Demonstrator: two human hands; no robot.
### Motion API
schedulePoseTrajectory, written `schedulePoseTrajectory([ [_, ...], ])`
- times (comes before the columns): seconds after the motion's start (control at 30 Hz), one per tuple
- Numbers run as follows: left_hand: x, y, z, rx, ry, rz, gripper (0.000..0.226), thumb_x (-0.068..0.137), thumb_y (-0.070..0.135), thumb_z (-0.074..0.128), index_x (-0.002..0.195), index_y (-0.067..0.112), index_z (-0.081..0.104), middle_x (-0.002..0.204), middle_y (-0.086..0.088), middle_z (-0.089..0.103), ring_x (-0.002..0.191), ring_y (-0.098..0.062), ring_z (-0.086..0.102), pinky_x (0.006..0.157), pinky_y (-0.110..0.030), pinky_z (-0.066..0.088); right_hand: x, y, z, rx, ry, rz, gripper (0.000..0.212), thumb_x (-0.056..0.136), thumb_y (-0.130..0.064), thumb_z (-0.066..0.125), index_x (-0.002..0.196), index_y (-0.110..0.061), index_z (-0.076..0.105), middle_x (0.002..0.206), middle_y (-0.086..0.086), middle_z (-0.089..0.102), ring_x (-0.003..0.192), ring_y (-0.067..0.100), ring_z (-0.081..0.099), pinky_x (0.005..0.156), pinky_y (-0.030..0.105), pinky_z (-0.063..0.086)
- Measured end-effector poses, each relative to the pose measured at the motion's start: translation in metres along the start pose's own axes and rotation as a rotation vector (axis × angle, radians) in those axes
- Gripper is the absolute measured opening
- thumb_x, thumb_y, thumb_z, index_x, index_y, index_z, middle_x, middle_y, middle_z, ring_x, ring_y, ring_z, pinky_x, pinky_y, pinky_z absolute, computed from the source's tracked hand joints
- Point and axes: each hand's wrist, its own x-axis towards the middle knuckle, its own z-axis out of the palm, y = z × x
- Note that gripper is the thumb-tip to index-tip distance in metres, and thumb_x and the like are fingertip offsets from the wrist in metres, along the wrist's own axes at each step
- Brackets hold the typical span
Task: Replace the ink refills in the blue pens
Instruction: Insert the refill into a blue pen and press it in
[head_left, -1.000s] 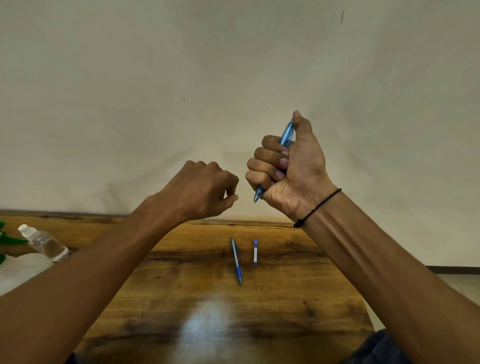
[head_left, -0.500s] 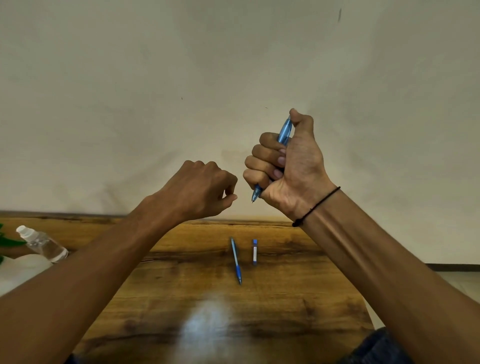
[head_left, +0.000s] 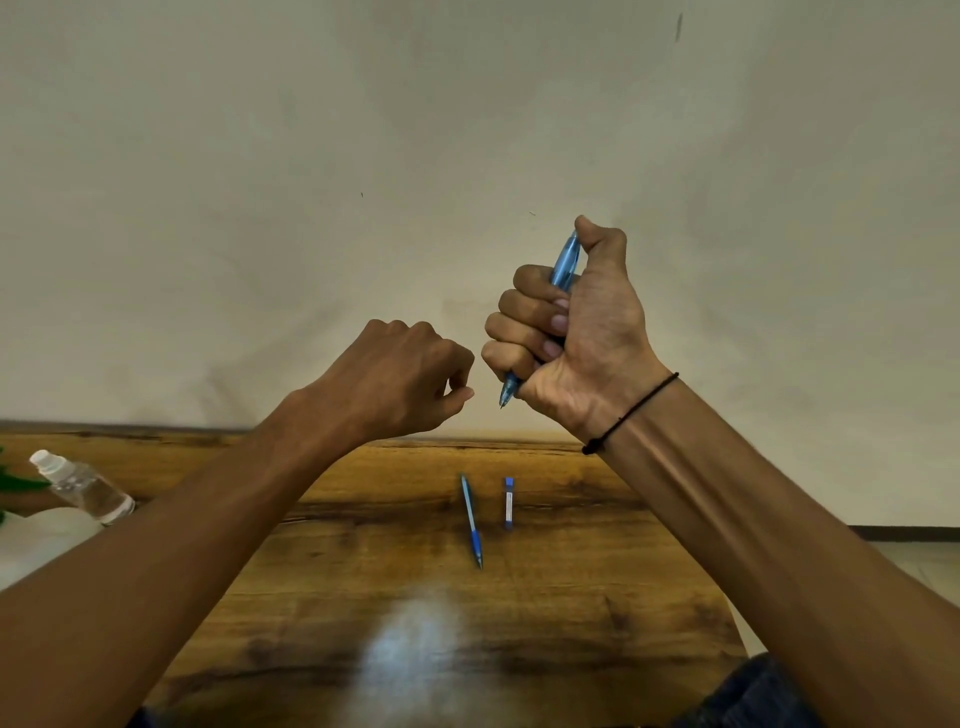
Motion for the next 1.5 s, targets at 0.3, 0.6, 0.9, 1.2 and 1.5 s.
schedulePoseTrajectory([
  [0.3,0.0006,0.0013,0.0002,0.002,-0.018,-0.005,0.024,0.100,0.044,0.059,0.102,0.025,0.074,0.090,0.006,0.078,0.065,-0.008,0.052,0.064,-0.024,0.038,0.0000,0.0010,-0.0010,0.006,-0.005,0.018,0.071,0.097,-0.070,0.035,0.048,-0.019,0.025,0.039,-0.006,0.021,0.035,0.009,0.015,0.045,0.023,0.009],
  [0.6,0.0023,0.0033,-0.0007,0.017,-0.035,-0.015,0.026,0.100,0.046,0.059,0.101,0.026,0.074,0.090,0.006,0.078,0.064,-0.008,0.052,0.064,-0.024,0.040,-0.0008,-0.0004,-0.0021,-0.005,-0.008,0.023,0.071,0.097,-0.069,0.035,0.047,-0.019,0.026,0.040,-0.006,0.020,0.035,0.009,0.015,0.045,0.023,0.009],
  [0.9,0.0018,0.0044,-0.0022,0.020,-0.029,-0.016,0.024,0.100,0.045,0.059,0.100,0.026,0.074,0.090,0.006,0.077,0.063,-0.008,0.051,0.062,-0.024,0.035,-0.0005,-0.0004,-0.0014,0.010,0.004,0.027,0.072,0.097,-0.071,0.036,0.047,-0.019,0.026,0.039,-0.006,0.021,0.035,0.009,0.015,0.043,0.022,0.010],
  [1.2,0.0007,0.0038,-0.0020,0.014,-0.038,-0.018,0.025,0.100,0.045,0.059,0.100,0.025,0.074,0.089,0.006,0.077,0.063,-0.008,0.052,0.063,-0.024,0.037,-0.0001,0.0013,-0.0007,0.020,0.018,0.031,0.072,0.096,-0.072,0.036,0.047,-0.020,0.027,0.040,-0.006,0.021,0.035,0.008,0.016,0.041,0.021,0.012],
  [1.5,-0.0003,0.0039,-0.0023,0.014,-0.031,-0.008,0.024,0.100,0.044,0.060,0.100,0.026,0.074,0.088,0.007,0.077,0.063,-0.007,0.052,0.062,-0.024,0.035,0.0007,0.0011,-0.0007,0.022,0.039,0.026,0.071,0.096,-0.071,0.037,0.048,-0.020,0.026,0.040,-0.006,0.021,0.035,0.009,0.015,0.041,0.022,0.011],
])
